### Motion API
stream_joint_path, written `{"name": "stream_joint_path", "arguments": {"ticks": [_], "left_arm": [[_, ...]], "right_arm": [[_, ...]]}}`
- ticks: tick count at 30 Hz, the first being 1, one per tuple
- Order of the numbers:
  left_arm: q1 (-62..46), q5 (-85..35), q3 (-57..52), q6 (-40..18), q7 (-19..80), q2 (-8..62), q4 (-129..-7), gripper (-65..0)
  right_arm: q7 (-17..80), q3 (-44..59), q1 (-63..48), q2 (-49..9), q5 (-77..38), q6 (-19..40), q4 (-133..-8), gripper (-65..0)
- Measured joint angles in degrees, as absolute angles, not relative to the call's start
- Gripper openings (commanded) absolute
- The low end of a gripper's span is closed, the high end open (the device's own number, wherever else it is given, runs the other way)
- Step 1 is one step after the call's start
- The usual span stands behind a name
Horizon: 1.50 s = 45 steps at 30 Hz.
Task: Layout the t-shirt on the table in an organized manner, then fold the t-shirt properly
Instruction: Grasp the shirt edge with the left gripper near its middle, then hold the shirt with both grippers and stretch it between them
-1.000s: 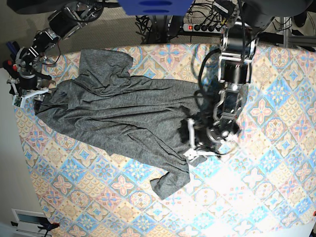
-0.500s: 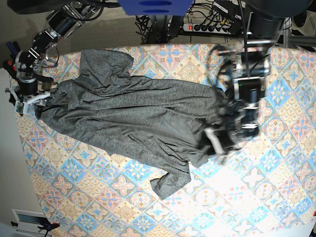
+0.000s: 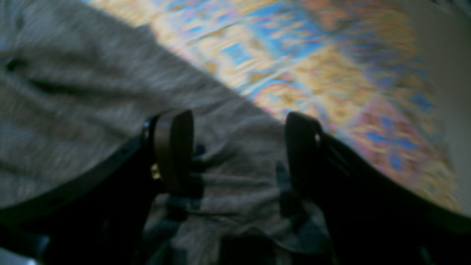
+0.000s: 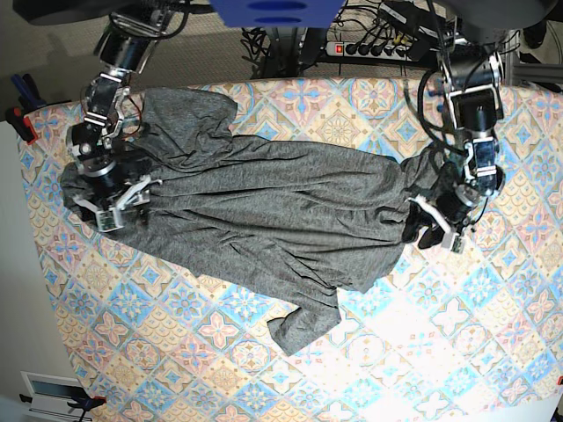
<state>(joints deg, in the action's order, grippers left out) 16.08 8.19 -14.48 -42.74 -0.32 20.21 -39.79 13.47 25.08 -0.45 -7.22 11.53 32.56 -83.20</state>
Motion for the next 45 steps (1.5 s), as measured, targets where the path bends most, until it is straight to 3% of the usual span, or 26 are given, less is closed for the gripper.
{"name": "stream_joint_path", "arguments": {"ticks": [9,15,21,25,29,31,35,39,42,45], "left_arm": [[13.7,9.9,-14.3,-40.5,9.6,18.7,-49.5,-41.7],[11.2,10.2,-14.3,-39.7,10.8,18.2,-53.5,-41.7],[11.2,10.3,-14.7,-39.7,11.6,17.4,-53.8,-41.7],[11.4,10.3,-14.7,-39.7,12.3,17.3,-54.0,-41.7],[11.4,10.3,-14.7,-39.7,12.7,16.6,-54.0,-41.7],[11.4,10.3,-14.7,-39.7,12.7,16.1,-54.0,-41.7],[11.4,10.3,-14.8,-39.7,12.7,15.8,-54.0,-41.7],[11.4,10.3,-14.8,-39.6,12.7,15.7,-54.0,-41.7],[10.9,10.0,-14.9,-39.4,12.2,15.6,-54.2,-41.7],[10.6,10.0,-14.9,-39.2,11.6,15.5,-54.3,-41.7]], "right_arm": [[12.6,20.4,11.1,-13.5,11.3,32.2,-68.8,-27.1],[11.6,20.4,12.4,-17.9,10.3,32.4,-56.9,-27.1],[12.1,20.4,13.2,-19.2,11.2,37.6,-55.8,-27.1],[11.6,20.3,13.2,-19.2,10.6,37.7,-54.9,-27.1],[8.8,12.6,13.6,-20.5,9.3,36.3,-53.3,-27.4],[6.8,8.2,14.4,-20.9,9.3,35.7,-52.1,-31.3],[0.8,4.9,14.8,-20.9,7.2,35.5,-48.3,-47.1],[-0.8,5.0,18.8,-21.2,6.9,38.9,-42.5,-63.6],[1.5,4.6,24.4,-20.9,9.8,37.8,-37.6,-63.9],[-2.3,4.4,26.8,-21.0,9.6,34.2,-33.1,-62.8]]}}
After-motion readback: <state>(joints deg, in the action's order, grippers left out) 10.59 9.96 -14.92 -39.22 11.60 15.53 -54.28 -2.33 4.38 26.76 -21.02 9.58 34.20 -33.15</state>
